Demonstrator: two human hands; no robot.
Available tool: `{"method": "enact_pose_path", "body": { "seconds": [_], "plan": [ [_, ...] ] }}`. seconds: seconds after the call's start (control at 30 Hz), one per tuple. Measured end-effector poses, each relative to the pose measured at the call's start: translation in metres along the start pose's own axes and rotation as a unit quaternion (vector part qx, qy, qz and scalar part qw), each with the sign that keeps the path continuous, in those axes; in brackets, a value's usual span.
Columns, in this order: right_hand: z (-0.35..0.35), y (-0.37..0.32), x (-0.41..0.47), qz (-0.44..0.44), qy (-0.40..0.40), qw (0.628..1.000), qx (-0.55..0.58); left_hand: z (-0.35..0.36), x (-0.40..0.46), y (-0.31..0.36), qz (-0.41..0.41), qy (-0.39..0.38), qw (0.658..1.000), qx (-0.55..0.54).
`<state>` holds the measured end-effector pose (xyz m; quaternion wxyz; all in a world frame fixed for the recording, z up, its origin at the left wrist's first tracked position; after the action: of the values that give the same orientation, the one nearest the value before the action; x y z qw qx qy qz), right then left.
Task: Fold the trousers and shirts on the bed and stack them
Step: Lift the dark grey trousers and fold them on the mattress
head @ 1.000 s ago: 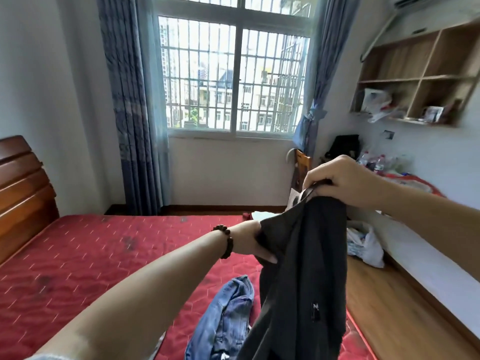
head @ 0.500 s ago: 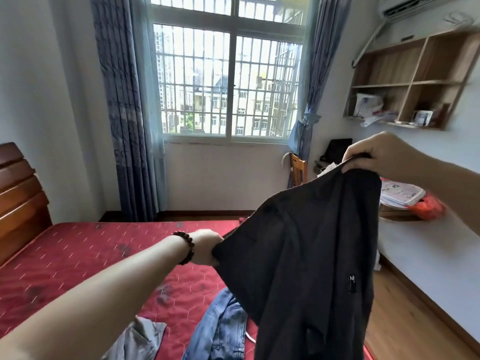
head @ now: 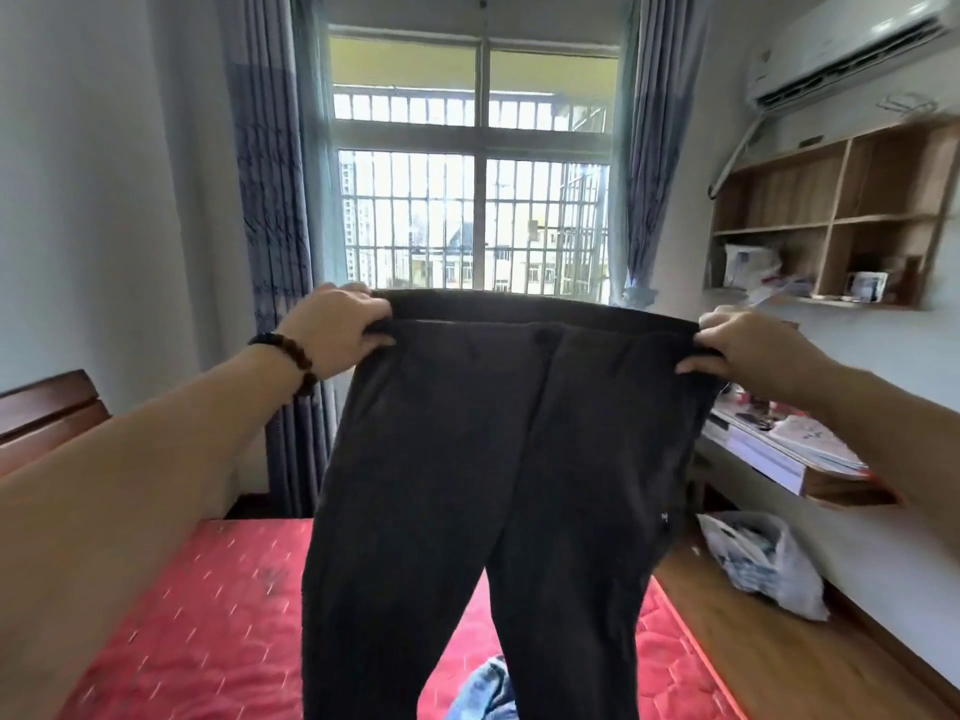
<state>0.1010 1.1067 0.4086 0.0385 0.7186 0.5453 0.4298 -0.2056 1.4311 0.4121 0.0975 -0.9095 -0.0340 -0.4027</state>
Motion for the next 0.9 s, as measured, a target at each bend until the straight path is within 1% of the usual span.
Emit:
{"method": "enact_pose_path", "body": {
  "seconds": [0.07, 0.1, 0.13, 0.27, 0.3, 0.37, 0.43, 0.5, 0.57, 0.63, 0.67, 0.7, 0.73, 0.8, 0.83, 0.87, 0.9],
  "plan": [
    [0.014, -0.013, -0.002, -0.044, -0.122, 0.991, -0.016, 0.012, -0.015, -0.006, -0.028, -0.112, 0.993, 0.025],
    [0.019, -0.017, -0.003, -0.05, -0.146, 0.988, -0.016, 0.016, -0.023, -0.009, -0.038, -0.137, 0.989, 0.03],
    [0.02, -0.02, -0.004, -0.046, -0.141, 0.989, -0.01, 0.017, -0.03, -0.012, -0.038, -0.135, 0.99, 0.02],
    [0.015, -0.029, -0.002, 0.0, -0.058, 0.998, 0.022, 0.013, -0.046, -0.02, -0.028, -0.059, 0.997, -0.035],
    [0.016, -0.029, -0.003, 0.022, -0.034, 0.998, 0.039, 0.012, -0.05, -0.022, -0.053, -0.032, 0.997, -0.055],
    [0.02, -0.027, -0.008, 0.076, 0.002, 0.992, 0.104, 0.009, -0.06, -0.029, -0.136, 0.008, 0.984, -0.118],
    [0.028, -0.027, -0.013, 0.116, -0.025, 0.976, 0.182, 0.012, -0.07, -0.032, -0.19, -0.019, 0.966, -0.176],
    [0.039, -0.029, -0.016, 0.14, -0.064, 0.958, 0.243, 0.018, -0.076, -0.029, -0.221, -0.049, 0.949, -0.22],
    [0.049, -0.032, -0.018, 0.179, -0.082, 0.936, 0.291, 0.019, -0.078, -0.025, -0.268, -0.044, 0.925, -0.266],
    [0.059, -0.035, -0.02, 0.232, -0.073, 0.898, 0.367, 0.02, -0.078, -0.022, -0.312, -0.031, 0.9, -0.303],
    [0.062, -0.038, -0.02, 0.263, -0.057, 0.865, 0.423, 0.021, -0.077, -0.021, -0.331, -0.02, 0.888, -0.317],
    [0.066, -0.042, -0.019, 0.295, -0.036, 0.829, 0.474, 0.023, -0.077, -0.018, -0.351, 0.003, 0.87, -0.346],
    [0.068, -0.046, -0.016, 0.332, -0.012, 0.796, 0.506, 0.026, -0.076, -0.016, -0.374, 0.036, 0.841, -0.39],
    [0.074, -0.054, -0.007, 0.411, 0.028, 0.738, 0.535, 0.035, -0.074, -0.012, -0.434, 0.111, 0.742, -0.499],
    [0.078, -0.059, -0.002, 0.45, 0.043, 0.702, 0.551, 0.041, -0.073, -0.009, -0.469, 0.135, 0.694, -0.529],
    [0.084, -0.063, 0.003, 0.488, 0.049, 0.671, 0.556, 0.047, -0.074, -0.007, -0.504, 0.14, 0.663, -0.535],
    [0.089, -0.068, 0.007, 0.525, 0.048, 0.651, 0.545, 0.054, -0.074, -0.006, -0.535, 0.137, 0.644, -0.53]
  ]
}}
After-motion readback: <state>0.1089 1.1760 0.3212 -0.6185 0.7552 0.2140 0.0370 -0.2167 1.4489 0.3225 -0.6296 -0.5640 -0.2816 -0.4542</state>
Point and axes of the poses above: each hand's wrist, its own x-axis towards the middle knuckle, its own z-axis out of the palm, y = z × x, the point moved 2 cm from there along x, towards the middle knuckle, and after that the axes turned 14 degrees about -x, right-handed, at the moved point
